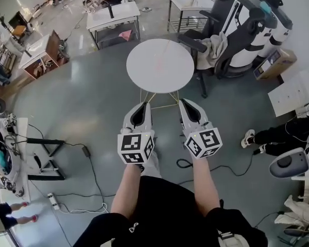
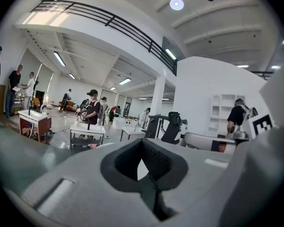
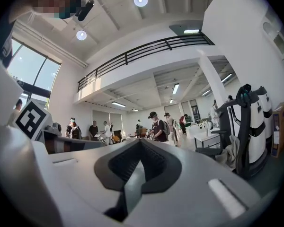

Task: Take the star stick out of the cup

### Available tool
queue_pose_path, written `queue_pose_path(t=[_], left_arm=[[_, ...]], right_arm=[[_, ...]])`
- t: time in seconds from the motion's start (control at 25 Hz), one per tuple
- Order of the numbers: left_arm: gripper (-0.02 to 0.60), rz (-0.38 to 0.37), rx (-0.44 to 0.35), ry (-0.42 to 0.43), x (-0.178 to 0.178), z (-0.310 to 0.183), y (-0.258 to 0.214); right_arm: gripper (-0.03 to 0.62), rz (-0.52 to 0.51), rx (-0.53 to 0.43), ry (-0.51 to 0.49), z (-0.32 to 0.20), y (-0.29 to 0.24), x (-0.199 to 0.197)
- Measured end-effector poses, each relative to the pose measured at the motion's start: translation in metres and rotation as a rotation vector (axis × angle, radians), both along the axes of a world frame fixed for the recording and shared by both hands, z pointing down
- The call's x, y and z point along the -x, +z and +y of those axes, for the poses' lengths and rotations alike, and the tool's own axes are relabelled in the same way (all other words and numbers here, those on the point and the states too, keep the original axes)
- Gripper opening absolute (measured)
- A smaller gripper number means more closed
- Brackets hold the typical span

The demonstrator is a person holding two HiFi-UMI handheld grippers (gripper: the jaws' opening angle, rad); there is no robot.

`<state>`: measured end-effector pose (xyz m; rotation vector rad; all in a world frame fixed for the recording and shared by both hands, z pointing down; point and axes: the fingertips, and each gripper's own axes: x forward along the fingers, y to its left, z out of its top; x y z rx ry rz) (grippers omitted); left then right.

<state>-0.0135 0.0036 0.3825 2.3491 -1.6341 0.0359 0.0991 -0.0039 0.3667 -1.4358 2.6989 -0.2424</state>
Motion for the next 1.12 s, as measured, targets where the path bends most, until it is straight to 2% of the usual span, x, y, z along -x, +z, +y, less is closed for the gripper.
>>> queue_pose_path(t=[0.28, 0.48, 0.76, 0.92, 1.12], left_arm=[[0.003, 0.008, 0.067, 0.010, 0.037, -0.112, 0.029], [0.003, 0.041, 0.092, 0.037, 0.056, -0.163, 0.039], [0.003, 0.026, 0.121, 0.080, 0.038, -0.188, 0.042], [0.003, 0.009, 0.153, 0.090, 0.031, -0.204, 0.055], [0.003, 0.011, 0.204, 0.069, 0.021, -0.225, 0.079]], right_arm=[[0.006, 0.000, 0.015, 0.000, -0.109, 0.009, 0.037], [0.006, 0.033, 0.039, 0.042, -0.153, 0.019, 0.050], [0.006, 0.012, 0.094, 0.081, -0.179, 0.034, 0.034], [0.006, -0.004, 0.120, 0.072, -0.195, 0.053, 0.033], [0.006, -0.006, 0.177, 0.056, -0.216, 0.084, 0.021]])
